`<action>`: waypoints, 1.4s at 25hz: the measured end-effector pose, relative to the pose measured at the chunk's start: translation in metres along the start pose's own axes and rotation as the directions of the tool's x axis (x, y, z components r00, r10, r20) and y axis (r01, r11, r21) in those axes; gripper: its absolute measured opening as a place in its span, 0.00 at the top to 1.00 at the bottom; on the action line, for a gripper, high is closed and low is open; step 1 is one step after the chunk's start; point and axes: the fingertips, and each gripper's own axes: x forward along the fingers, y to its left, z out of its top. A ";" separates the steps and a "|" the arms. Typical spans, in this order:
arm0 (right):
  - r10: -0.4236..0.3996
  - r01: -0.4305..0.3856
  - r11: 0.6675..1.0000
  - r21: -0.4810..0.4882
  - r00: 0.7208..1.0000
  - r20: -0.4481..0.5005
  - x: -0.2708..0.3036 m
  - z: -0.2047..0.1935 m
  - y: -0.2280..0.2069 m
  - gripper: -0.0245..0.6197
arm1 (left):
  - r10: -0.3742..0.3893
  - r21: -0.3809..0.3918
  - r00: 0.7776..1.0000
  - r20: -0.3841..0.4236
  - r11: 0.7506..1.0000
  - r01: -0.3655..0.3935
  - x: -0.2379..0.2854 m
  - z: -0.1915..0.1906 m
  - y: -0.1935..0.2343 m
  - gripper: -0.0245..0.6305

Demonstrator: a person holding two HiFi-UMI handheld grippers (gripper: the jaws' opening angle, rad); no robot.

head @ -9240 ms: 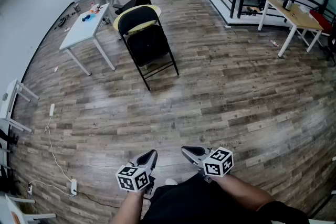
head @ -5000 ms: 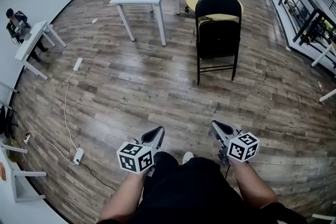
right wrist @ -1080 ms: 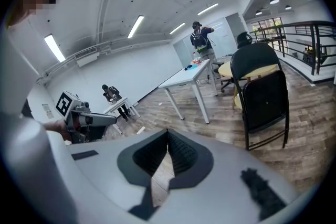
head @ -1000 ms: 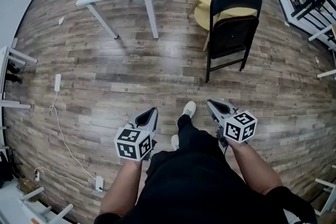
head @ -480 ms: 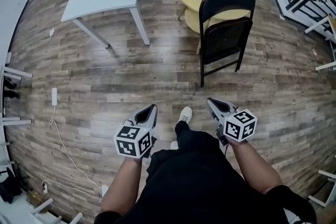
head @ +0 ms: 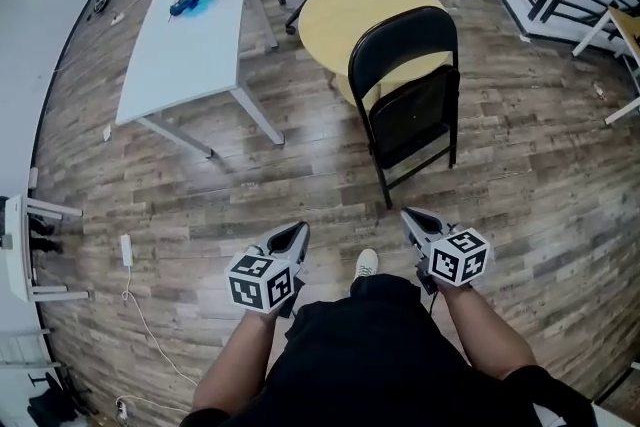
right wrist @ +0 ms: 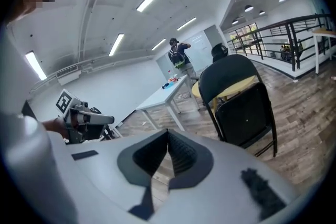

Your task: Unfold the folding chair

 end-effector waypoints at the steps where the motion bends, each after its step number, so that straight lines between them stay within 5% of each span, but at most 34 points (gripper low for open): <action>1: -0.009 0.009 1.000 0.008 1.000 0.018 -0.002 0.005 -0.008 0.95 | -0.013 -0.014 1.000 0.004 1.000 0.013 0.005 0.008 0.000 0.95; 6: -0.031 0.027 0.999 0.040 0.995 0.091 -0.009 0.024 -0.034 0.95 | 0.040 0.052 0.998 0.038 0.998 -0.042 0.024 0.055 0.015 0.95; 19: -0.109 0.096 0.991 0.092 0.983 0.148 -0.040 0.024 -0.049 0.95 | 0.011 0.193 1.000 0.029 0.981 -0.017 0.054 0.098 0.008 0.95; 26: -0.212 0.191 0.971 0.143 0.965 0.151 -0.046 0.016 -0.074 0.95 | -0.067 0.247 0.998 -0.001 0.967 0.065 0.104 0.119 0.006 0.95; 35: -0.341 0.308 0.932 0.188 0.923 0.177 -0.029 0.052 -0.104 0.95 | -0.176 0.348 0.983 -0.050 0.920 0.182 0.185 0.178 0.007 0.95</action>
